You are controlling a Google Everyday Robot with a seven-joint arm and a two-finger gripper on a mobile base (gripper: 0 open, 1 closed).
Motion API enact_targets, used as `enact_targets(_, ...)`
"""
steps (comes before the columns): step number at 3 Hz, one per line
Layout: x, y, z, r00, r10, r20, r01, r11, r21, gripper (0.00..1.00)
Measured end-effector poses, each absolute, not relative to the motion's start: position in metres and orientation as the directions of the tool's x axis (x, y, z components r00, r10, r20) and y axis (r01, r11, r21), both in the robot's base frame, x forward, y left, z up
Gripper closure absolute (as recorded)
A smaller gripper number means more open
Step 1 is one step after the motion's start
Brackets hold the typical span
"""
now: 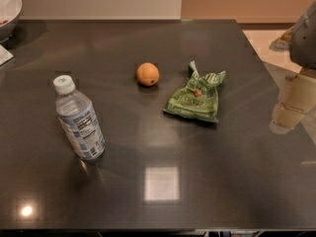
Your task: Pick green jalapeno chip bag
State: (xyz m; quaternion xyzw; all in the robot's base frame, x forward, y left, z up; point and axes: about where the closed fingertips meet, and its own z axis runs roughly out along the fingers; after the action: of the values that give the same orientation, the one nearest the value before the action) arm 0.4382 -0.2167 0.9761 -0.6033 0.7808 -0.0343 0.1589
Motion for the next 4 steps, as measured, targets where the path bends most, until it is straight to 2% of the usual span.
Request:
enact_targets(2, 0.458, -0.215, 0.973, -0.266, -0.936, -0.231, -0.92, 0.318, -0.228, 0.0)
enact_targets(4, 0.521, -0.199, 0.953, -0.398, -0.871, -0.289, -0.879, 0.452, -0.152, 0.0)
